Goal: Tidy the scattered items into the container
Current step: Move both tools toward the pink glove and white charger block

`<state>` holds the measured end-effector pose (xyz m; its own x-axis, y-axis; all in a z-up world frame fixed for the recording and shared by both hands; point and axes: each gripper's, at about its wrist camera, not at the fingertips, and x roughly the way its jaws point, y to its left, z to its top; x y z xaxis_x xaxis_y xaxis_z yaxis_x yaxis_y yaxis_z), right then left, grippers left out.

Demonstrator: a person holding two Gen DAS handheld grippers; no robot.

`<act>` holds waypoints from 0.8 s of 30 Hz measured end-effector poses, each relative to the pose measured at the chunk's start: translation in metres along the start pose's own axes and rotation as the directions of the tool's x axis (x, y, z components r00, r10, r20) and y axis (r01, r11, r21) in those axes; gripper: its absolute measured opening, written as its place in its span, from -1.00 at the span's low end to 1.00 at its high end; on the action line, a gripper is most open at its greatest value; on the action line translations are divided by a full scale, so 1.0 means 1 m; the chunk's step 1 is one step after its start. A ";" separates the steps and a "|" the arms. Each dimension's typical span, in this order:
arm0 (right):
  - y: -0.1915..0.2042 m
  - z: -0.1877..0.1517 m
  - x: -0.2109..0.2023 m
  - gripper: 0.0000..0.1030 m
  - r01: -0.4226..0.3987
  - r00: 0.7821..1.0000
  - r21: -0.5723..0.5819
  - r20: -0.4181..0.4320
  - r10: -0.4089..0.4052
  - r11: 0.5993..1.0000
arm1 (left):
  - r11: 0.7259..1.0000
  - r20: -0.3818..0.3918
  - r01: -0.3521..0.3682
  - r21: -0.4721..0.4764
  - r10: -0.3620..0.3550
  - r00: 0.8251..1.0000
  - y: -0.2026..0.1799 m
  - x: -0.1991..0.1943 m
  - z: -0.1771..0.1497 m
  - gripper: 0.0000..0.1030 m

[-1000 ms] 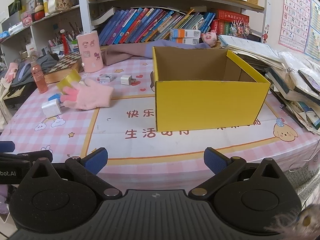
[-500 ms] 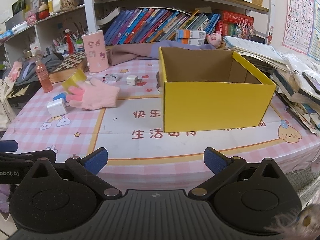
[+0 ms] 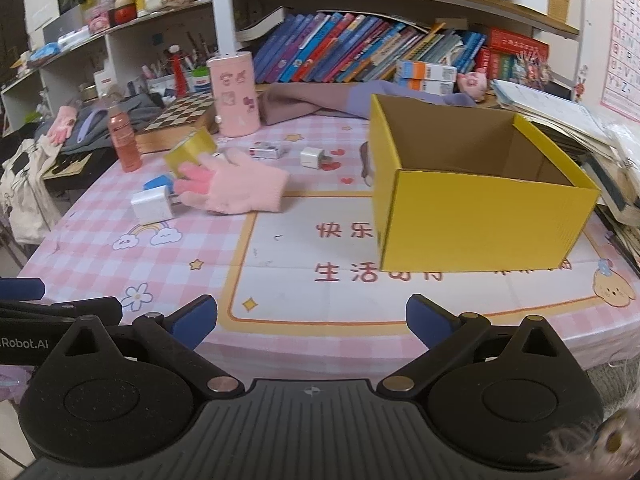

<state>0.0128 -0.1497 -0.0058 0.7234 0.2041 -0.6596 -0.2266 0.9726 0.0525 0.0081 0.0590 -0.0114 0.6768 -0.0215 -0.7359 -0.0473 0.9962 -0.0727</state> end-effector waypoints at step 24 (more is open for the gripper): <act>0.023 0.041 0.054 0.96 -0.100 0.995 -0.104 0.007 0.101 0.990 | 0.993 0.005 -0.086 -0.079 0.086 0.996 0.028 0.032 0.025 1.00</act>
<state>0.0735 -0.1120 -0.0091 0.7011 0.3021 -0.6459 -0.3640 0.9305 0.0402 0.0469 0.0880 -0.0195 0.6740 0.0650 -0.7358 -0.1630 0.9847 -0.0623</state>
